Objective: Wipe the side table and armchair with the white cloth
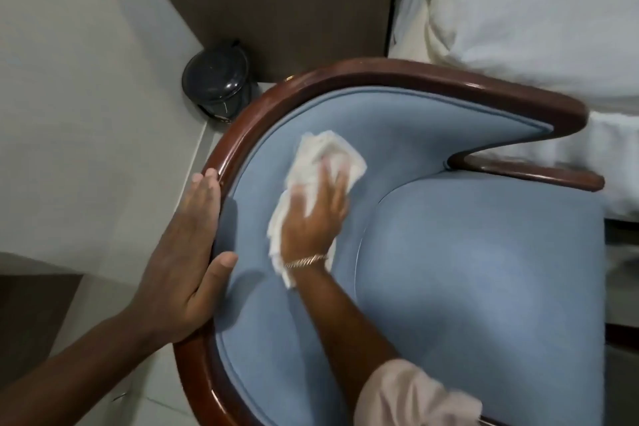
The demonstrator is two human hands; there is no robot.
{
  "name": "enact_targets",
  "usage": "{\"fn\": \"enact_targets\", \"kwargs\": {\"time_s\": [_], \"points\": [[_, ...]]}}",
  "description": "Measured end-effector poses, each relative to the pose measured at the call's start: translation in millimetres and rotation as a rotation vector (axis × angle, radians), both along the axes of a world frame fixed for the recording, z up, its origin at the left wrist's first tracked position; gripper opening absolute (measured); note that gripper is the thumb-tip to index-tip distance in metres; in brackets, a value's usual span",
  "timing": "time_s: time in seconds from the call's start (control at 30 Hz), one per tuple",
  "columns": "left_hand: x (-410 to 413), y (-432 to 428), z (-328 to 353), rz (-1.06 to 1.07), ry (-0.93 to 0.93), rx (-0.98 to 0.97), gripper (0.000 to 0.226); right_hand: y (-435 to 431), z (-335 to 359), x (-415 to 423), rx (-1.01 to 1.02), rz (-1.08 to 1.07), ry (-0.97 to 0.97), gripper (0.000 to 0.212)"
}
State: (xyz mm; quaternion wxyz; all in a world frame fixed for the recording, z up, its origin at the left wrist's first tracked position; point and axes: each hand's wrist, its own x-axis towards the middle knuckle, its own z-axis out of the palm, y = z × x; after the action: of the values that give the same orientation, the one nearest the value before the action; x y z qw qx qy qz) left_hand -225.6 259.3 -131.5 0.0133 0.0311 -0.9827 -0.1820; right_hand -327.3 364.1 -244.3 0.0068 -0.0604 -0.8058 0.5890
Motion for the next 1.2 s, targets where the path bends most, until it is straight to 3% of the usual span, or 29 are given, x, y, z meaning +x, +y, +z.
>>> {"fn": "enact_targets", "kwargs": {"time_s": [0.07, 0.17, 0.23, 0.3, 0.33, 0.37, 0.43, 0.47, 0.5, 0.53, 0.63, 0.73, 0.87, 1.0, 1.1, 1.2], "points": [[-2, -3, 1, -0.019, 0.018, -0.025, 0.081, 12, -25, -27, 0.016, -0.149, -0.188, 0.056], [-2, 0, 4, -0.006, 0.025, -0.009, 0.079, 57, -51, 20, 0.065, 0.169, -0.430, 0.057], [0, 2, 6, -0.014, 0.027, 0.003, 0.078, 89, -33, 75, 0.004, 0.359, -0.407, 0.048], [1, 4, 12, 0.033, 0.042, 0.119, 0.075, 102, 22, 97, 0.029, 0.574, -0.239, 0.052], [2, 7, 19, 0.125, 0.030, 0.290, 0.068, 100, 49, 105, 0.006, 0.601, -0.270, 0.054], [2, 8, 33, 0.294, -0.004, 0.581, 0.058, 90, 79, 105, -0.018, 0.581, -0.239, 0.053], [17, -5, 64, 0.589, 0.012, 1.312, 0.045, 58, 131, 101, -0.076, 0.641, -0.113, 0.053], [28, -18, 77, 0.662, 0.016, 1.646, 0.052, 35, 160, 101, -0.075, 0.664, -0.046, 0.054], [44, -32, 90, 0.685, 0.012, 1.836, 0.064, 8, 184, 103, -0.044, 0.721, 0.031, 0.057], [65, -48, 105, 0.673, 0.052, 1.898, 0.071, -22, 205, 106, 0.003, 0.795, 0.114, 0.059], [131, -109, 140, 0.773, 0.285, 1.805, 0.057, -117, 247, 125, 0.110, 1.098, 0.288, 0.052], [188, -180, 151, 0.957, 0.610, 1.706, 0.046, -212, 258, 150, -0.070, 1.378, 0.114, 0.036], [243, -262, 130, 1.298, 0.839, 1.481, 0.035, -317, 241, 186, -0.005, 1.449, -0.198, 0.058], [267, -329, 85, 1.507, 0.991, 1.458, 0.039, -390, 212, 208, 0.058, 1.370, -0.085, 0.050], [266, -353, 63, 1.616, 0.992, 1.242, 0.047, -413, 198, 223, 0.086, 1.271, 0.161, 0.040], [254, -352, 66, 1.822, 0.752, 0.884, 0.064, -413, 201, 224, 0.223, 1.319, 0.288, 0.035]]}}
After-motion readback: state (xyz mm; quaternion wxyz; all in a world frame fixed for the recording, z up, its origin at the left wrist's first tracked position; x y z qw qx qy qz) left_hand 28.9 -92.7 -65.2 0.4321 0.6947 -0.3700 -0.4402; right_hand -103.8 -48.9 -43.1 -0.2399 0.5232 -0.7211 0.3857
